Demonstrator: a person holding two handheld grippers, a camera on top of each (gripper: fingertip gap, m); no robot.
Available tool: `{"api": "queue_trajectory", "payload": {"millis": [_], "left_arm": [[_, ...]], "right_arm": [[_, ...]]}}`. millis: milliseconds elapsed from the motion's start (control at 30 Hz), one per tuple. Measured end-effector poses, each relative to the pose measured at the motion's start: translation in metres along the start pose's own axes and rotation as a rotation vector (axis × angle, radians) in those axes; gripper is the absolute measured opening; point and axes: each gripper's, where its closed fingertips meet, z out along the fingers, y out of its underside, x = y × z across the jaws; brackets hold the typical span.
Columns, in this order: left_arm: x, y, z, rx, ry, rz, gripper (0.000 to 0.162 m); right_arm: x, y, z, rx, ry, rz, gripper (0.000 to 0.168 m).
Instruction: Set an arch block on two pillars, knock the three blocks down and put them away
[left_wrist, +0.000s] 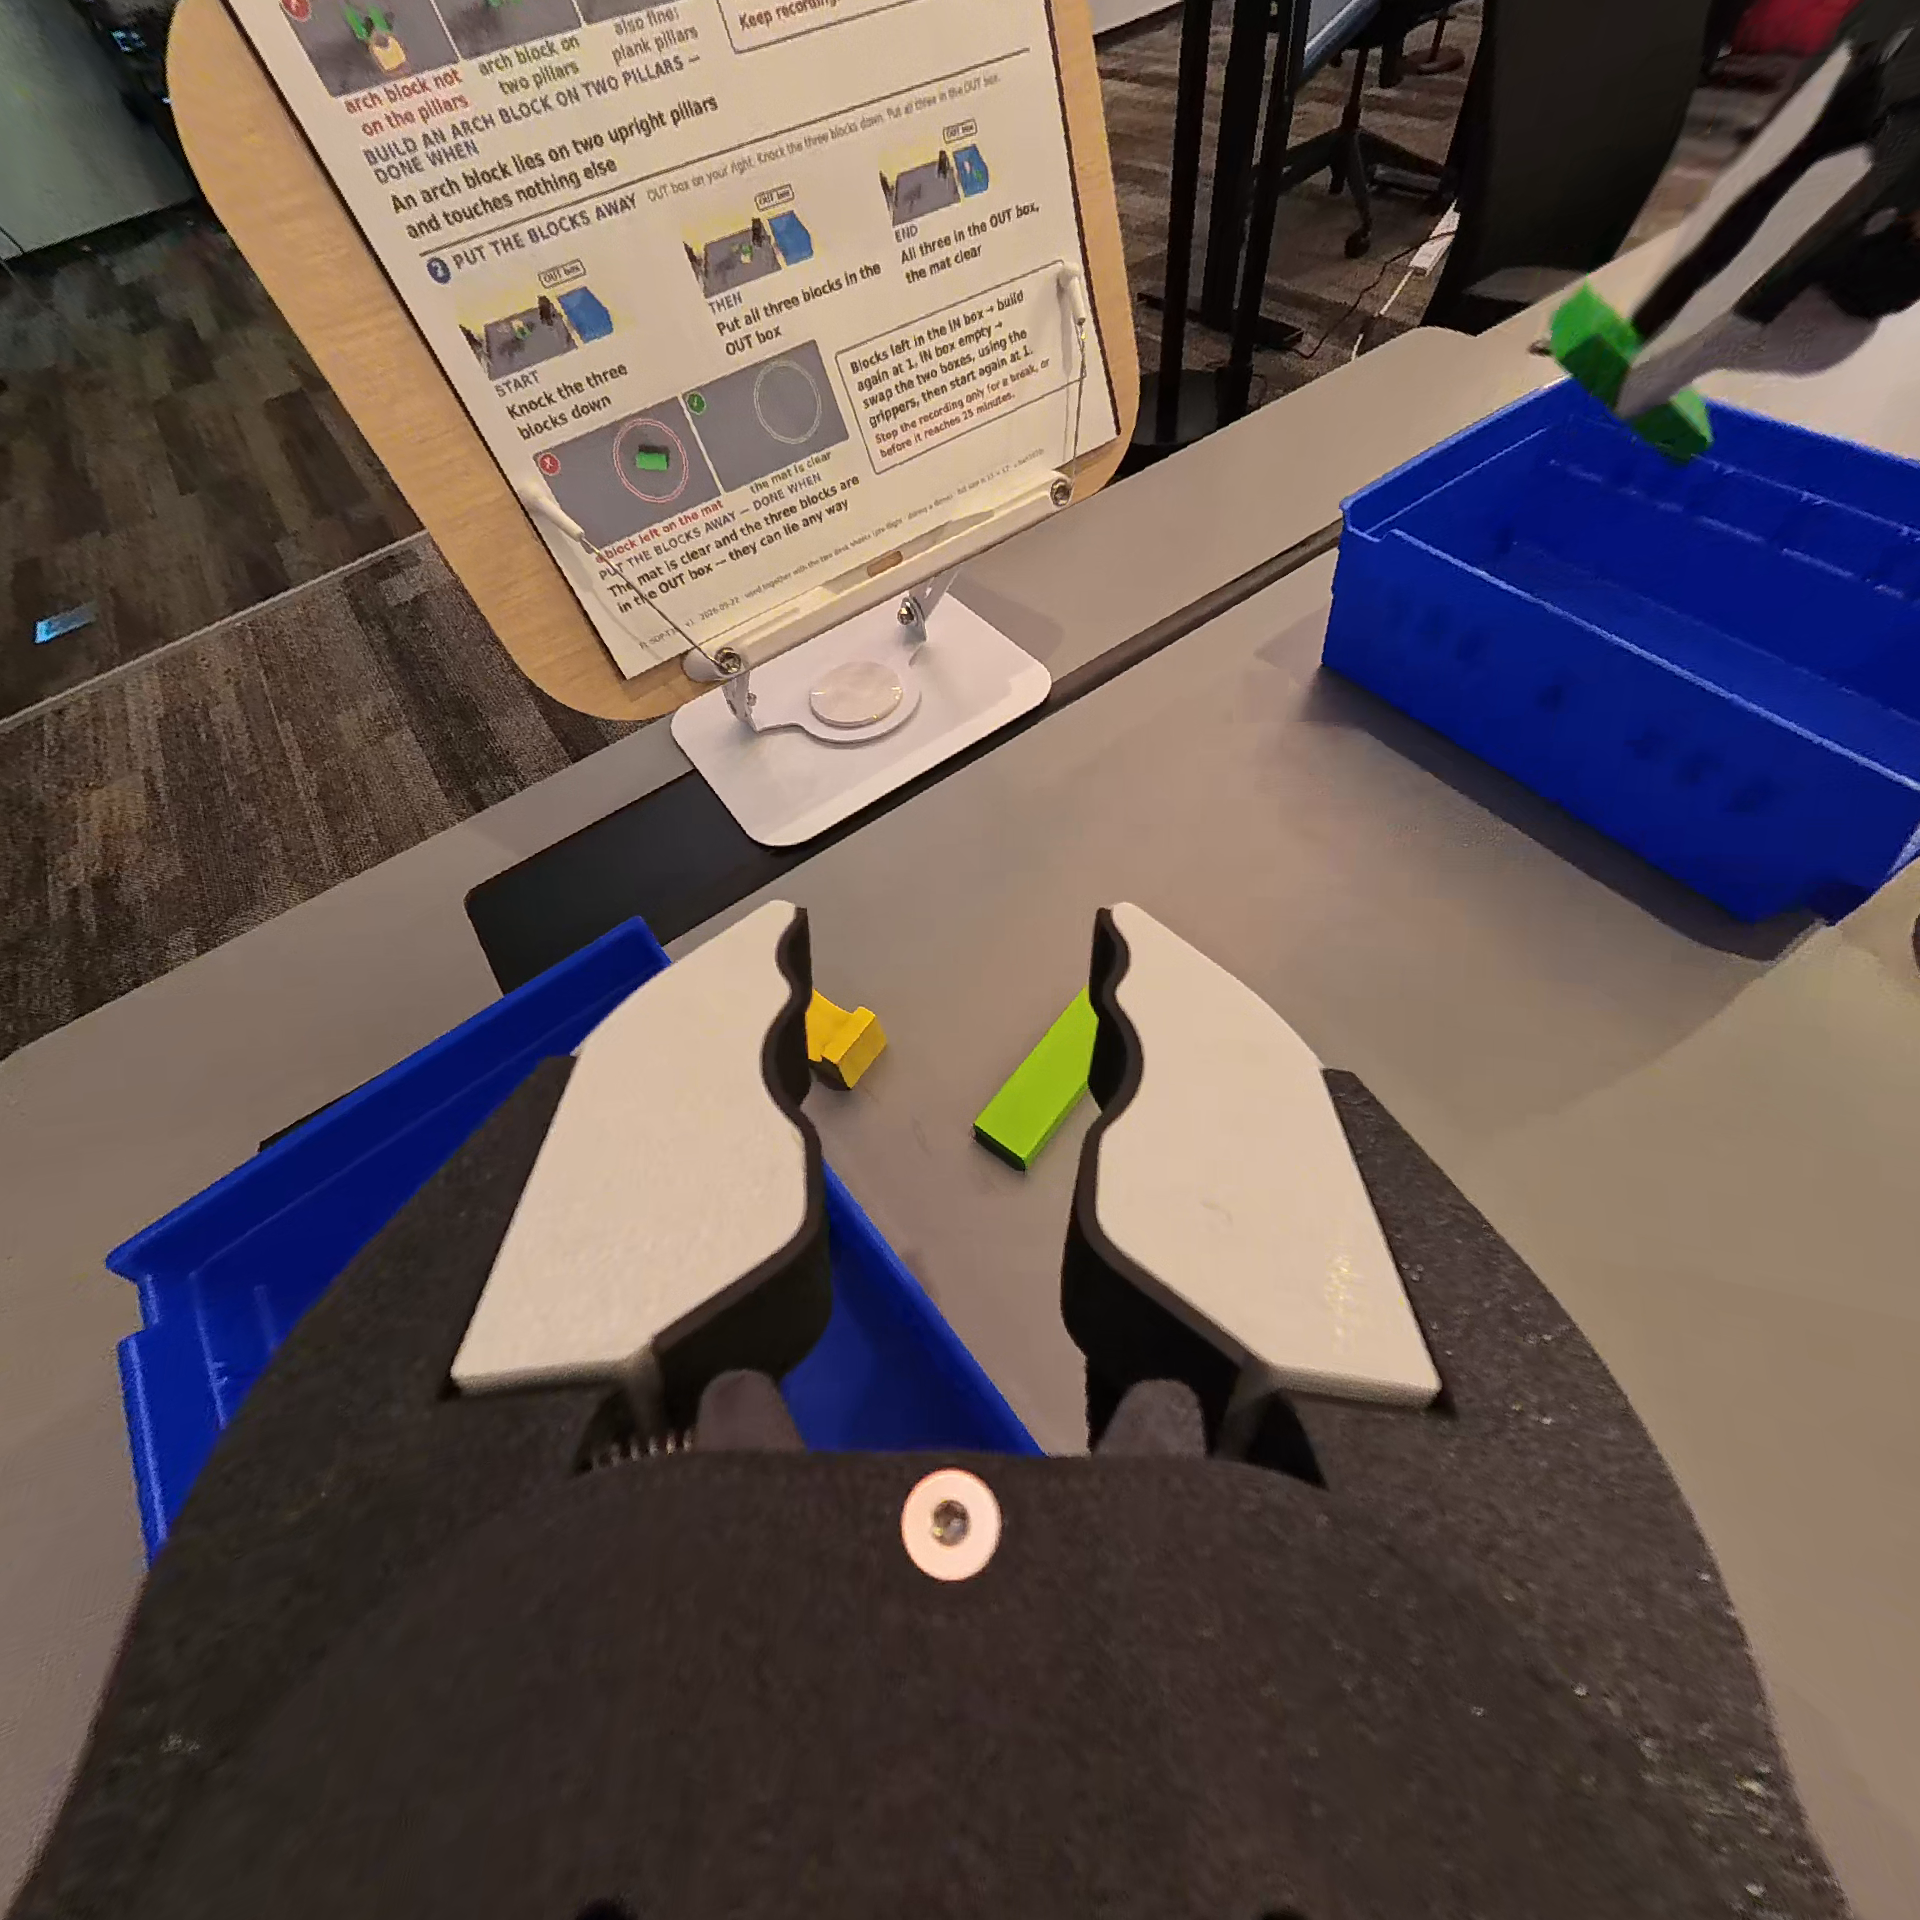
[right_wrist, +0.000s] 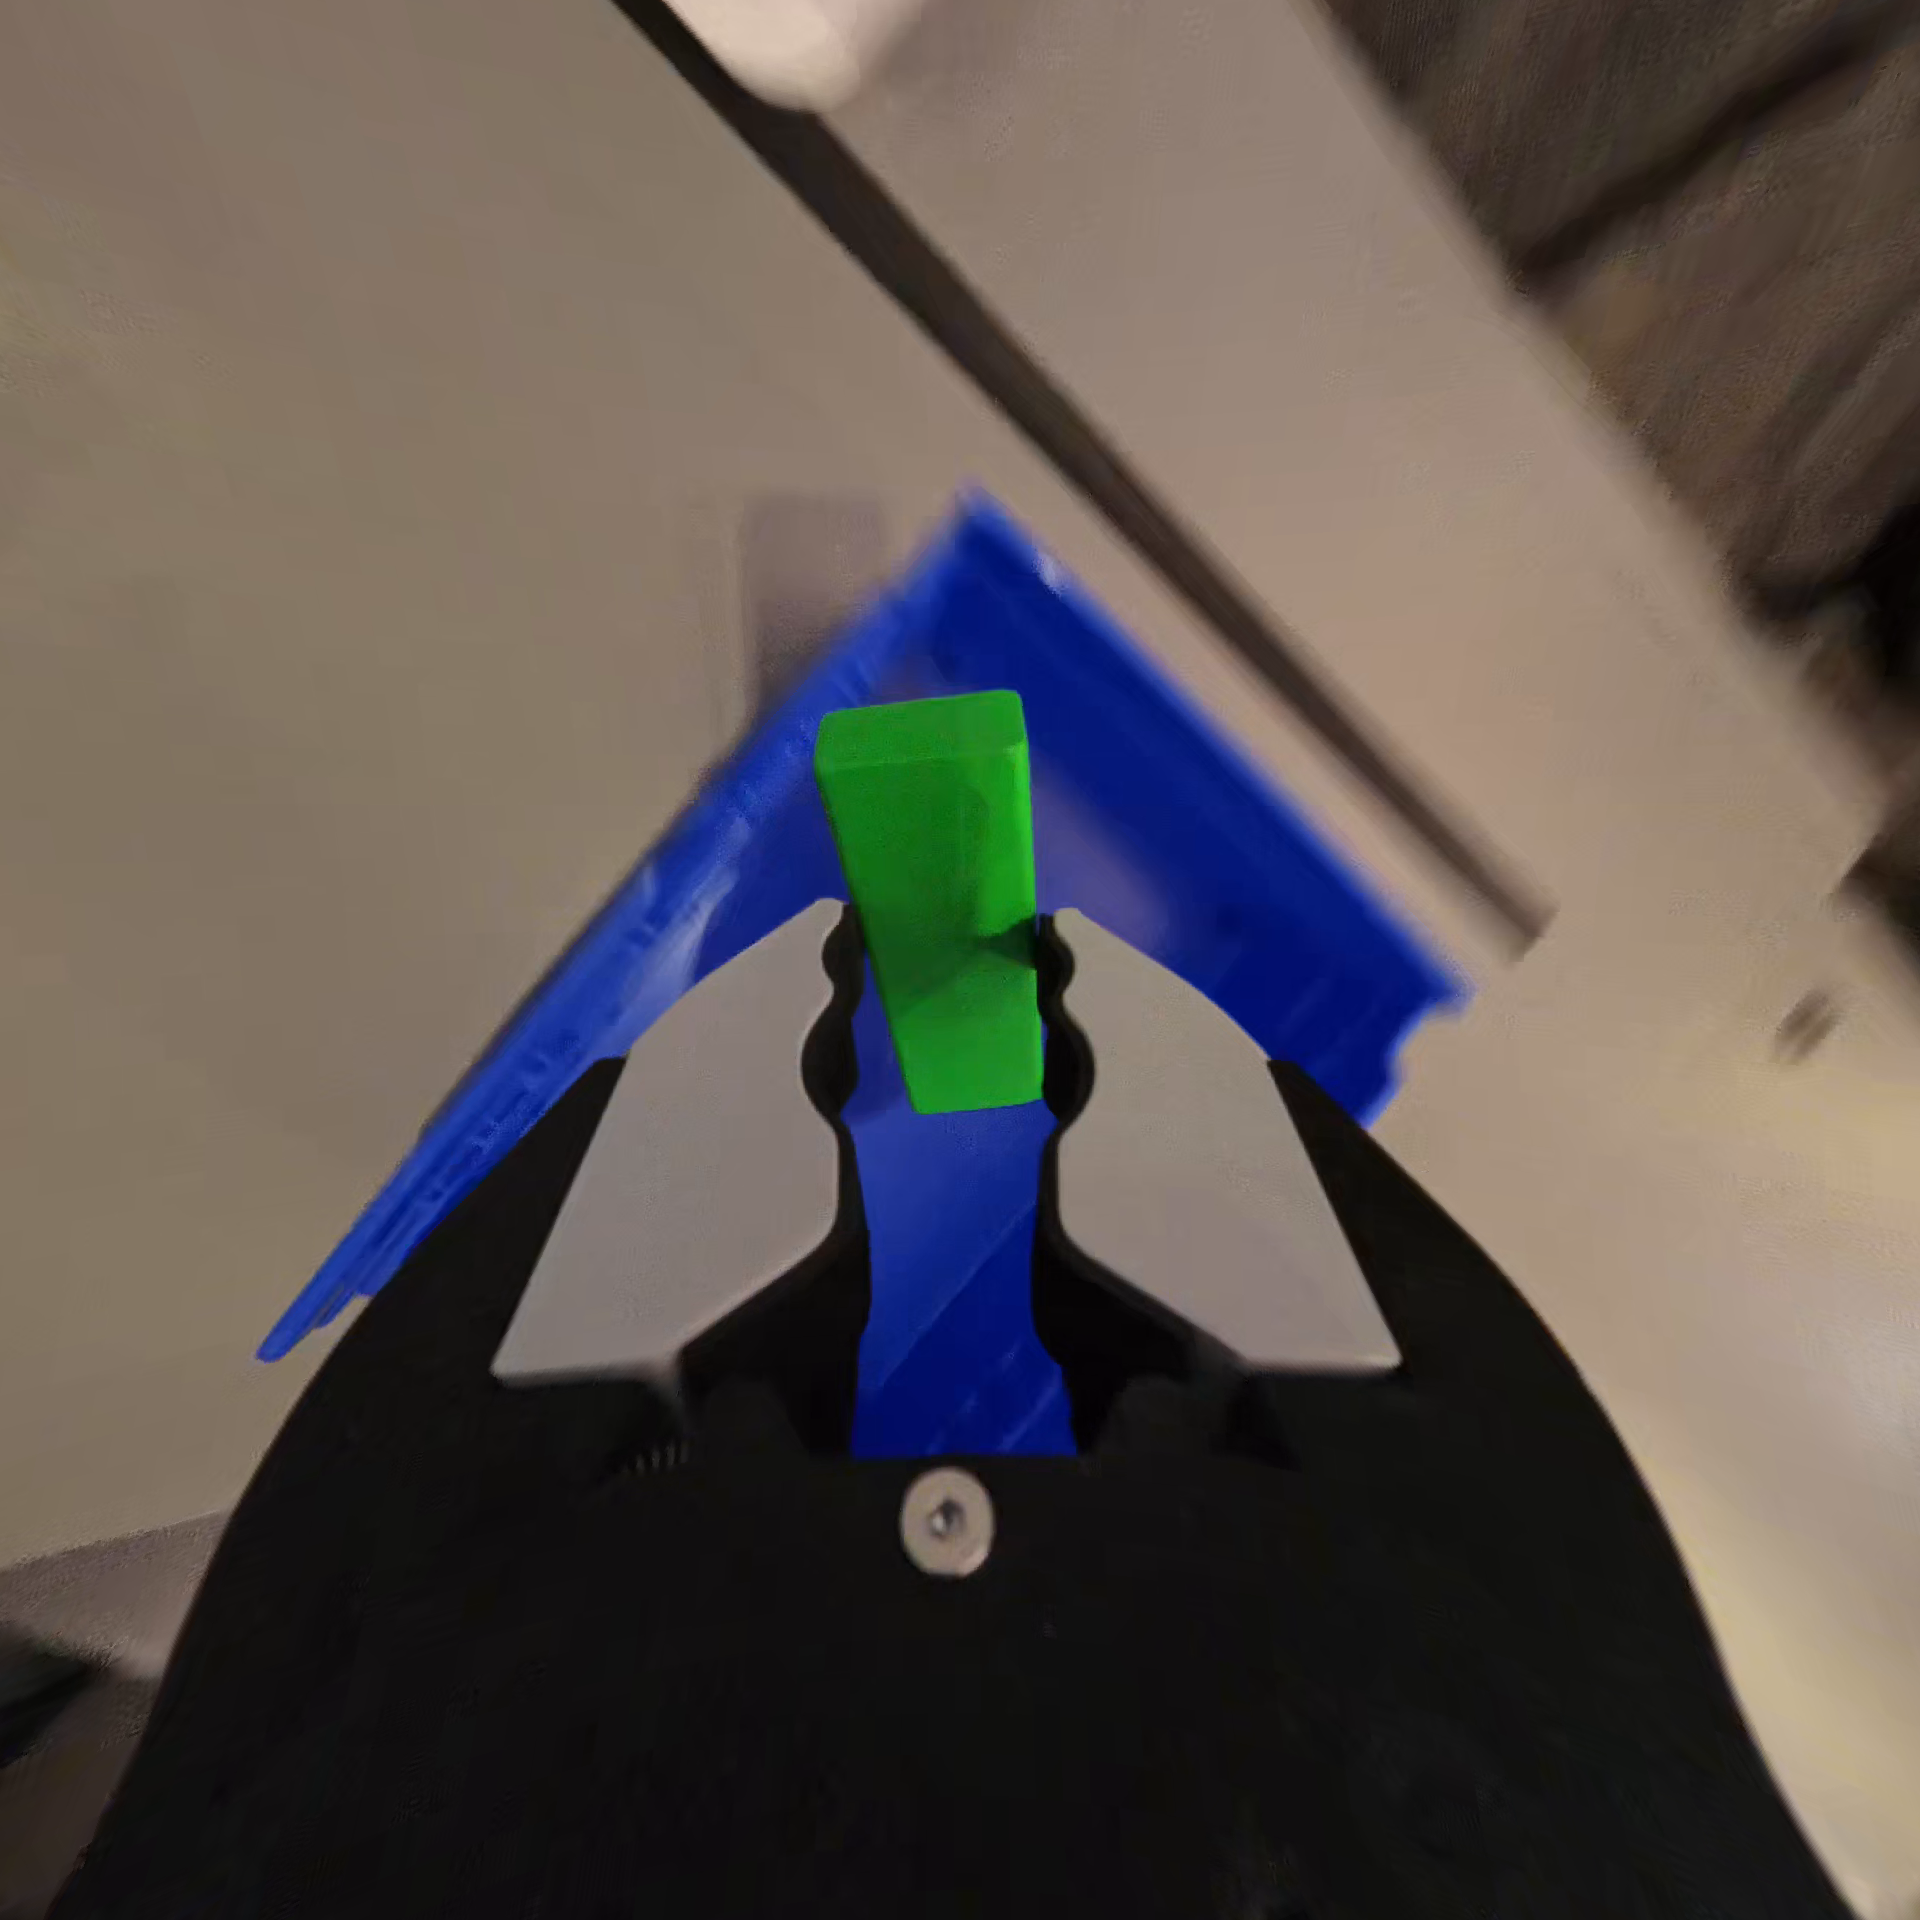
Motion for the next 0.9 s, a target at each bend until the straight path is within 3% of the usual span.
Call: {"api": "queue_trajectory", "payload": {"millis": [167, 300, 400, 500, 600, 667, 733, 800, 900], "left_arm": [[0.005, 0.002, 0.002, -0.012, 0.021, 0.002, 0.052], [0.007, 0.005, 0.004, -0.03, 0.031, 0.003, 0.052], [0.009, 0.006, 0.004, -0.034, 0.042, 0.003, 0.052], [0.007, 0.004, 0.003, -0.025, 0.033, -0.004, 0.052], [0.004, 0.003, 0.003, -0.019, 0.025, -0.007, 0.052], [0.0, 0.003, 0.003, -0.02, 0.009, -0.006, 0.052], [-0.005, 0.003, 0.002, -0.018, -0.002, -0.015, 0.052], [-0.01, 0.004, -0.001, -0.016, -0.011, -0.028, 0.052], [-0.019, 0.008, -0.011, -0.032, -0.031, -0.026, 0.053]], "right_arm": [[0.031, 0.103, 0.08, -0.39, 0.011, 0.348, 0.034], [0.023, 0.134, 0.115, -0.499, -0.015, 0.466, 0.034], [0.024, 0.143, 0.116, -0.551, 0.031, 0.467, 0.034], [0.038, 0.11, 0.086, -0.41, 0.144, 0.411, 0.039], [0.014, 0.008, 0.034, -0.002, 0.172, 0.197, 0.039], [-0.064, -0.073, 0.004, 0.316, 0.02, -0.123, 0.039], [-0.174, -0.113, -0.005, 0.499, -0.205, -0.507, 0.042], [-0.257, -0.118, 0.021, 0.503, -0.316, -0.806, 0.042], [-0.322, -0.124, 0.085, 0.41, -0.308, -0.965, 0.042]]}}
